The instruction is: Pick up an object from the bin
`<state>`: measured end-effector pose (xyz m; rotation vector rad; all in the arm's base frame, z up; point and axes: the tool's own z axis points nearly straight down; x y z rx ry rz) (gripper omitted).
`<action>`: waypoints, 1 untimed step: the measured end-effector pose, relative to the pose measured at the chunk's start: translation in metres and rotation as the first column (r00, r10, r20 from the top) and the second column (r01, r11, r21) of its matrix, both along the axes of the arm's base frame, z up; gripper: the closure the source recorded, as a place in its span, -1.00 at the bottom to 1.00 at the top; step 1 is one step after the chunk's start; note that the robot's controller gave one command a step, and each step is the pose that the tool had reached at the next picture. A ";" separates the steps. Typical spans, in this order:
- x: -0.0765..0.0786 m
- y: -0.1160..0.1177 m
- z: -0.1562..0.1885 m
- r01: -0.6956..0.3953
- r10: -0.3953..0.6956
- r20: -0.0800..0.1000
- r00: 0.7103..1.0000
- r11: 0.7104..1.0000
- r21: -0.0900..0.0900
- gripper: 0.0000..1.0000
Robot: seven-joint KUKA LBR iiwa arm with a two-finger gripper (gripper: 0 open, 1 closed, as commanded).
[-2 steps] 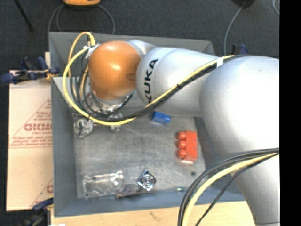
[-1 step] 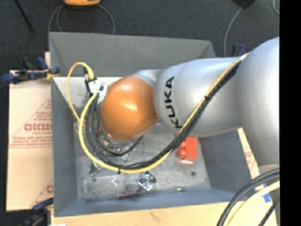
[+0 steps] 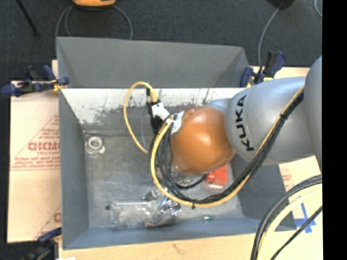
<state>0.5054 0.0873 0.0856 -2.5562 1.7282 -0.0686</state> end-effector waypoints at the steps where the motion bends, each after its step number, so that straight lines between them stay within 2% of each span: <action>1: -0.007 -0.001 -0.001 -0.010 0.010 -0.025 1.000 1.000 -0.010 1.00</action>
Offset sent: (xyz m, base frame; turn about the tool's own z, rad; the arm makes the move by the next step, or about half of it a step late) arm 0.0000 0.0000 0.0000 0.0000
